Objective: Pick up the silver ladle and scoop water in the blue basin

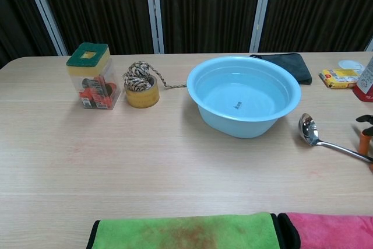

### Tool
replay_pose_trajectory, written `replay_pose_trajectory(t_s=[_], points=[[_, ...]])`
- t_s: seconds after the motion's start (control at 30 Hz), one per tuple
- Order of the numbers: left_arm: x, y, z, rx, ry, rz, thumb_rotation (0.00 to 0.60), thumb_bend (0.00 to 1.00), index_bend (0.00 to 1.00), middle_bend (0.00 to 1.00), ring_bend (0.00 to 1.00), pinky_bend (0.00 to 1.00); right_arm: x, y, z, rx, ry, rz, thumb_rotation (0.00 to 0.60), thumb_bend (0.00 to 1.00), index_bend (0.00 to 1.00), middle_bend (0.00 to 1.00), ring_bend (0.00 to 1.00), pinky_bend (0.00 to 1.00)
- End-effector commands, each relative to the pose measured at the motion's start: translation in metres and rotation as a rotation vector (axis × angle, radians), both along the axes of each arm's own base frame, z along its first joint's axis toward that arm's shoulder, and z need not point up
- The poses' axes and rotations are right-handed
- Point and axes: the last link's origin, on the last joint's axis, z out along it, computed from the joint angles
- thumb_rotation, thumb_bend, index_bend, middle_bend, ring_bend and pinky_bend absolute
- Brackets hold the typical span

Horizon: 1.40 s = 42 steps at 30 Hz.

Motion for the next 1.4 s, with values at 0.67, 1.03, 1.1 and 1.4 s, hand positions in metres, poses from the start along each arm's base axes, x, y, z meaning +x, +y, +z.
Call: replay_pose_trajectory(t_s=[0.67,1.03,1.1,1.4], points=[[0.002,-0.002,0.001,-0.011,-0.010,-0.015,0.600,0.26,0.00,0.00,0.00,0.00,0.001,0.006,0.010,-0.013,0.030,0.008,0.600,0.27,0.59,0.00,0.00,0.00],[0.003,-0.003,0.002,-0.009,-0.016,-0.020,0.600,0.26,0.00,0.00,0.00,0.00,0.009,0.011,0.027,-0.032,0.068,0.035,0.600,0.29,0.62,0.00,0.00,0.00],[0.003,-0.003,0.001,-0.012,-0.015,-0.021,0.600,0.26,0.00,0.00,0.00,0.00,0.011,0.012,0.031,-0.037,0.073,0.039,0.600,0.29,0.63,0.00,0.00,0.00],[0.004,-0.004,-0.001,-0.023,-0.015,-0.025,0.600,0.26,0.00,0.00,0.00,0.00,0.023,0.014,0.056,-0.054,0.095,0.053,0.600,0.35,0.66,0.00,0.00,0.00]])
